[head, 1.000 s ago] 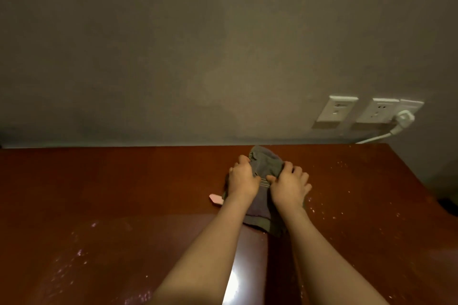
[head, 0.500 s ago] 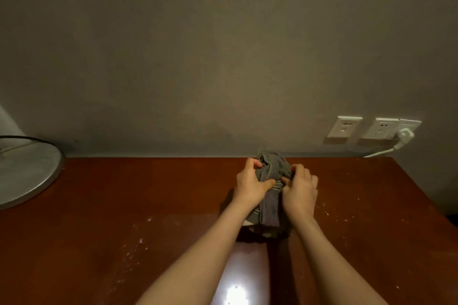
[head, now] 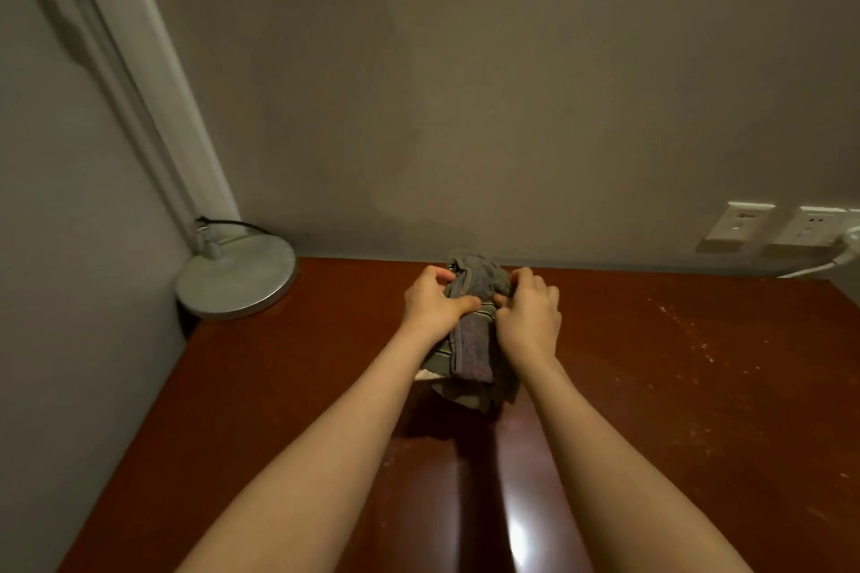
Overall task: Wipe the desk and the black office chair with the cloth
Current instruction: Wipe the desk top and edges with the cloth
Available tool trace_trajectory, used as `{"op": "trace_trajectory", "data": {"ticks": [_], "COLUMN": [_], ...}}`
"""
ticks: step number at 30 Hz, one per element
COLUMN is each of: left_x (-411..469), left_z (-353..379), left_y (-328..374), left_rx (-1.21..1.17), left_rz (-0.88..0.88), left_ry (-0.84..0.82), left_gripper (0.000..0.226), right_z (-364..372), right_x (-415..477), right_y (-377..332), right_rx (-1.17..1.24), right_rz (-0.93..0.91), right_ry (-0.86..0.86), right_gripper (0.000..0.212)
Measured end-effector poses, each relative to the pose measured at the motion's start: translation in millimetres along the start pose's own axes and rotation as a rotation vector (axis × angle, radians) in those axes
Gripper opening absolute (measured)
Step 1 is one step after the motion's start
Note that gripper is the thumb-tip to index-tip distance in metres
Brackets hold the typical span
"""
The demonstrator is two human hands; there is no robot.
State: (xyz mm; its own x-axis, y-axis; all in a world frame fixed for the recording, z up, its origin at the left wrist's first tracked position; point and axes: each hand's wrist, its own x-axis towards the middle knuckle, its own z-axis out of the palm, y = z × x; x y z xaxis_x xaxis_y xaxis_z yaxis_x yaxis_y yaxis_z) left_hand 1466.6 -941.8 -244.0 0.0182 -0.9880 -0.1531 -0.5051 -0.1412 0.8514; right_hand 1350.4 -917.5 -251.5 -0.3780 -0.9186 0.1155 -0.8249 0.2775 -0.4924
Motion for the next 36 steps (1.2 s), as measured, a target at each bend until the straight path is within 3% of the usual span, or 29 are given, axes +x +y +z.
{"op": "trace_trajectory", "data": {"ticks": [9, 15, 21, 24, 26, 36], "left_x": [-13, -17, -22, -19, -15, 11], "left_z": [-81, -98, -73, -61, -55, -10], "left_y": [-69, -115, -158, -174, -182, -169], "left_rx": [0.014, 0.049, 0.483, 0.616, 0.658, 0.717], "left_rz": [-0.167, -0.304, -0.031, 0.083, 0.091, 0.096], "left_ry": [0.009, -0.097, 0.043, -0.073, -0.147, -0.048], "left_gripper": [0.052, 0.052, 0.048, 0.054, 0.052, 0.052], "right_z": [50, 94, 146, 174, 182, 172], "right_x": [-48, -72, -103, -116, -110, -61], "right_y": [-74, -89, -73, -60, -56, -26], "right_rx": [0.032, -0.092, -0.195, -0.186, -0.188, -0.171], "right_rz": [-0.018, 0.003, -0.246, -0.299, -0.307, -0.339], "right_ry": [-0.175, -0.275, -0.294, -0.312, -0.307, -0.32], "right_gripper": [0.029, 0.034, 0.047, 0.07, 0.081, 0.083]}}
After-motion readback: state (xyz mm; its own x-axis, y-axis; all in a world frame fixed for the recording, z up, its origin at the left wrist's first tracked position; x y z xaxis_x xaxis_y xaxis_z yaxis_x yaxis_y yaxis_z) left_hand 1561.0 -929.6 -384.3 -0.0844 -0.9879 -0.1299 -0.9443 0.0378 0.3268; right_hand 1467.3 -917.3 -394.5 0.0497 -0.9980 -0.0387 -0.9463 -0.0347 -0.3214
